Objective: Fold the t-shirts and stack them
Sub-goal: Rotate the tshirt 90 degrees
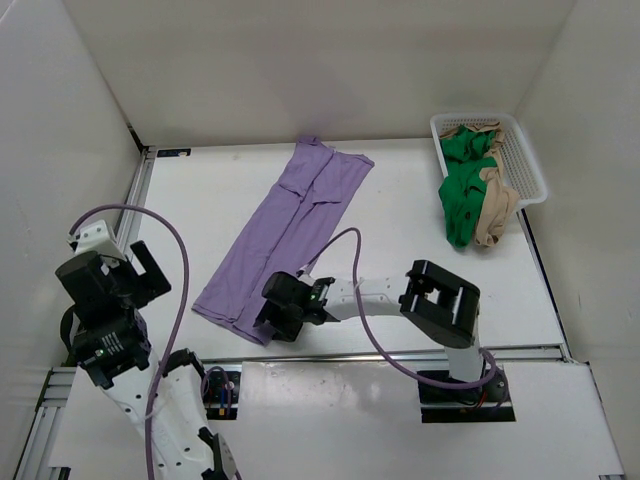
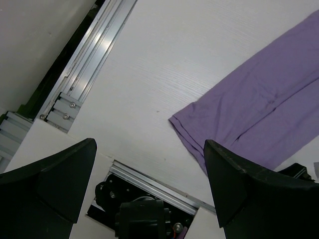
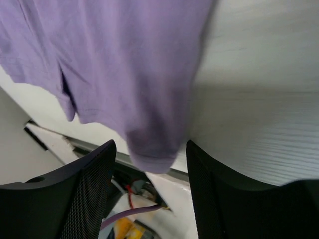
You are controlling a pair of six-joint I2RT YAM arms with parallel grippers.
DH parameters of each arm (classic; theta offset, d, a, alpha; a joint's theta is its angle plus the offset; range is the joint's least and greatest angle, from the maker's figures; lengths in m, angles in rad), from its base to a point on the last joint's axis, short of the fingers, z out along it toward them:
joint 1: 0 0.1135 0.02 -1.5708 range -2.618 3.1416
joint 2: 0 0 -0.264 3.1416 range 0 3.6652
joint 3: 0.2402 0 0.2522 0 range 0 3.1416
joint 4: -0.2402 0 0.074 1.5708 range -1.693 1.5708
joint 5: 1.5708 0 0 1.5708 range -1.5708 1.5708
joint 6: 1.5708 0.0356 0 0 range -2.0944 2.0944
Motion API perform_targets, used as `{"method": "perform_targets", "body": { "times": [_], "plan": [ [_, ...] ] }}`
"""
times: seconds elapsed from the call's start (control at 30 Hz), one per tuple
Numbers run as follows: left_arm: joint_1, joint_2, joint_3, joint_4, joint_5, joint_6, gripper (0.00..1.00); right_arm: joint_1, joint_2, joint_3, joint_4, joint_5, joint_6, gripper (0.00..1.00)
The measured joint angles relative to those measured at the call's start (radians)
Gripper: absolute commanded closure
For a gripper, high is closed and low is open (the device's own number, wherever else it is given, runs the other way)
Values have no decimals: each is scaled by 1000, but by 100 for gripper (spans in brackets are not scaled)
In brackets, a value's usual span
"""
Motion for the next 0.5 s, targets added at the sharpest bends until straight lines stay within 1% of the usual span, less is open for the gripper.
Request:
{"method": "perform_targets", "body": {
  "times": [0.03,0.1,0.13,0.17,0.2,0.23,0.27,0.3,0.4,0.5],
  "plan": [
    [0,-4,0,0,9,0,0,2,9,8,9,-8,12,39],
    [0,-14,-6,6,23,0,0,1,28,18,26,-29,42,46],
    [0,-21,-14,11,26,0,0,1,37,23,32,-41,58,52],
    [0,-27,-25,15,27,0,0,1,47,25,42,-51,72,67],
    [0,-31,-37,17,27,0,0,1,56,27,49,-59,81,77],
    [0,-34,-49,19,26,0,0,2,63,27,50,-61,90,85],
    [0,-35,-60,21,26,0,0,2,69,25,55,-71,106,90],
    [0,-34,-69,23,26,0,0,3,69,19,60,-69,114,99],
    [0,-34,-96,22,37,0,0,3,47,-26,86,-69,131,99],
    [0,-24,-128,-4,126,0,6,3,-23,-120,98,-64,121,99]
  ]
}}
